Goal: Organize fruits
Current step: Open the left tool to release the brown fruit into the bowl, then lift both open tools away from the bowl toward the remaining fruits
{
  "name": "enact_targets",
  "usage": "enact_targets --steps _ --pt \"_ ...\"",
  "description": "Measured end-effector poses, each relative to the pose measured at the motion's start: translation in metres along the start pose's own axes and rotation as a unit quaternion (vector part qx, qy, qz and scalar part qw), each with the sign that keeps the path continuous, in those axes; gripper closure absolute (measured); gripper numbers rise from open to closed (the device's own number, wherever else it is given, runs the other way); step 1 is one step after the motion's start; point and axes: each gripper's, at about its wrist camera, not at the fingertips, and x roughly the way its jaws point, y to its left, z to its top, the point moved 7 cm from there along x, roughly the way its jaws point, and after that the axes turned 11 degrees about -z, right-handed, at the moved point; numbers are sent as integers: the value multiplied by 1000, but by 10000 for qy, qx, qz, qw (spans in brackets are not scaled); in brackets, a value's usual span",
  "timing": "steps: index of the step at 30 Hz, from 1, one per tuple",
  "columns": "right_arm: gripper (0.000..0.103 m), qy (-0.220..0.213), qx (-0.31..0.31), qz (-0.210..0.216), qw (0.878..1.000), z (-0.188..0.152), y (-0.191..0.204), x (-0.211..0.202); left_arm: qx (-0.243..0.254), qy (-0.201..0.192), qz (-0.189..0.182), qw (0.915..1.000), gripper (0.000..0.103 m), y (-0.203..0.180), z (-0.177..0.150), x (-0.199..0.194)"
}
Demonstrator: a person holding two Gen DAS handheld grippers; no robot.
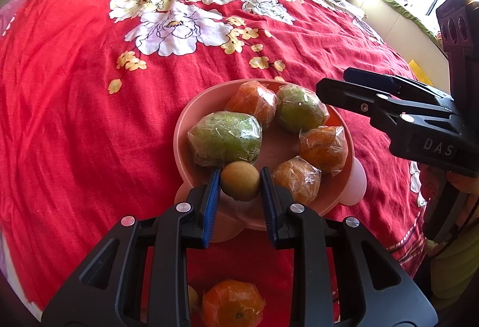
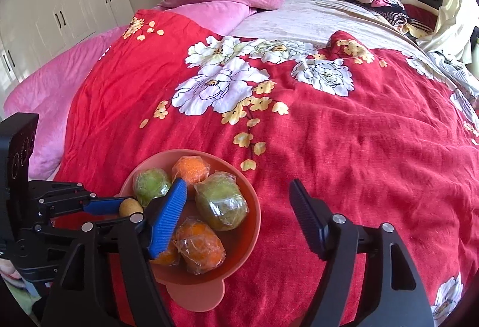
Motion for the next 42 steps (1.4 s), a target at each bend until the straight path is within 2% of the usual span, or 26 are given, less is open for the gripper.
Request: enact_targets --steps 9,15,17,29,42 --pt "29 -79 9 -34 10000 -1 1 -10 10 -83 -23 10000 83 -3 1 -9" --pt "26 -134 10 -84 9999 0 1 -17 36 -163 5 9999 77 -7 2 -19" --pt "24 -168 19 -116 9998 0 0 -21 42 -201 31 9998 71 -7 2 -23" --pt "15 -374 39 -238 9990 3 -3 -48 20 -483 114 9988 50 -13 5 -51" --pt "9 -628 -27 -312 9975 5 3 -77 -11 -762 272 9967 30 -18 4 -82"
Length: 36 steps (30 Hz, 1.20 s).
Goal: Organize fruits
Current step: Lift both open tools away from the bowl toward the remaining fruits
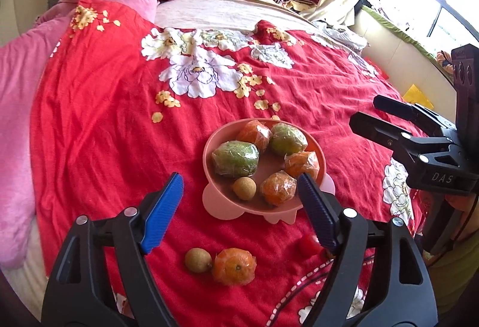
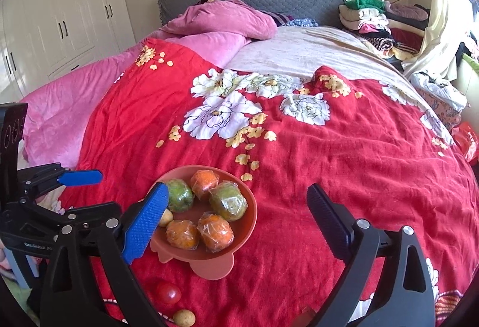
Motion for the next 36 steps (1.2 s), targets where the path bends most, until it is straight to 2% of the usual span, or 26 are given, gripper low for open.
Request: enact_targets --steps 14,28,36 --pt "5 -236 -43 -138 9996 1 3 -31 -38 -266 165 9995 10 -4 2 -25" --pt "5 -439 -114 -102 9989 -2 17 -66 137 -421 257 9987 10 -12 -3 -46" --pt "5 -408 -206 -28 9990 -17 27 -78 245 -402 335 9983 10 -15 -15 -55"
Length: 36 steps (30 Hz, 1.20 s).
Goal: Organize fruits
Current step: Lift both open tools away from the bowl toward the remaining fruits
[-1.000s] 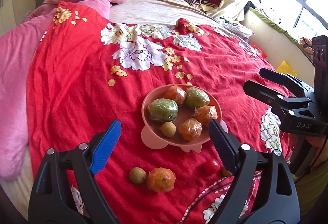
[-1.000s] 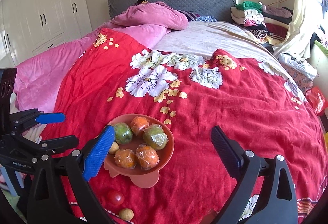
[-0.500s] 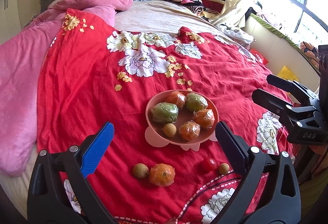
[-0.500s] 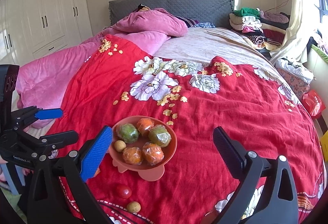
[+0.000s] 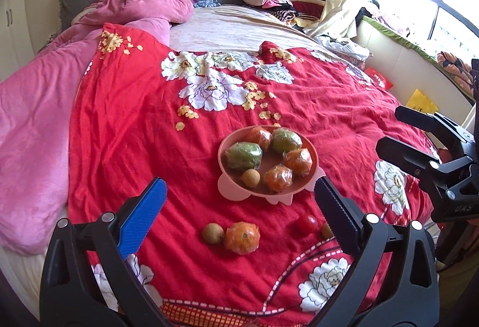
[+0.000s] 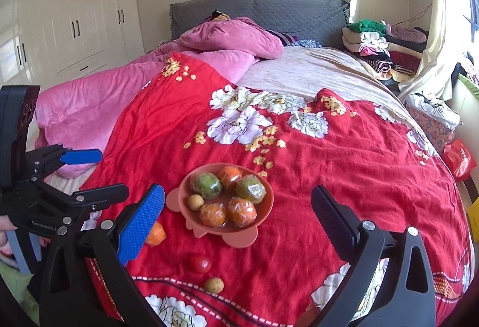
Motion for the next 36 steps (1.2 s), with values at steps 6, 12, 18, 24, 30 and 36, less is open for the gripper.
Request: enact_targets --steps 6,12,18,24,30,36 --pt "5 79 -52 39 9999 -14 3 -5 41 47 60 10000 10 -2 -11 -1" --pt "5 169 -88 13 9998 -25 3 -6 67 103 128 9998 10 -4 -23 -2" --pt "5 269 -63 32 9996 -38 3 -5 58 199 160 9997 10 -3 -34 1" --pt "5 454 -130 81 9989 -57 9 1 79 344 201 9992 10 2 -50 4" --pt "5 707 -213 154 9971 -79 17 9 17 552 243 9982 10 10 -70 10" --pt "5 885 -245 191 9956 -93 22 17 -64 699 221 9973 10 16 -85 15"
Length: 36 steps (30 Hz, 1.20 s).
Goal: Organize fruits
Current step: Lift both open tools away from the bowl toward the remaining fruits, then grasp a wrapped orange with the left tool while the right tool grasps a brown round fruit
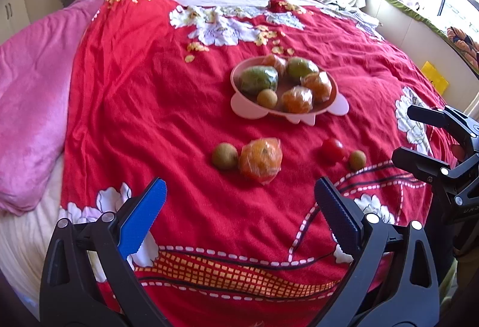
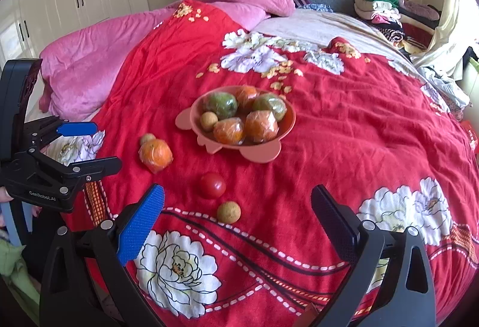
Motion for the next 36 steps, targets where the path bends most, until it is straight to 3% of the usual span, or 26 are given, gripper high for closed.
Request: enact_targets --steps 13,23,25,29,32,36 --pt "5 243 -30 47 9997 -18 4 15 -88 232 -246 9994 10 -3 -19 17" --pt "8 354 -14 31 9994 -26 3 25 -157 195 -319 9992 12 -4 -12 27" --pt "18 392 -30 80 9992 -27 5 28 -188 197 -332 9991 14 -3 -11 28" --pt "24 419 -50 140 9990 -28 8 31 -207 224 -401 9987 21 -3 -8 33" --pt "35 452 -66 177 9988 -29 10 34 -211 278 -468 9983 33 -4 -8 37" --pt "54 487 -40 279 9984 -30 10 37 -179 319 -530 9979 40 -7 -8 43"
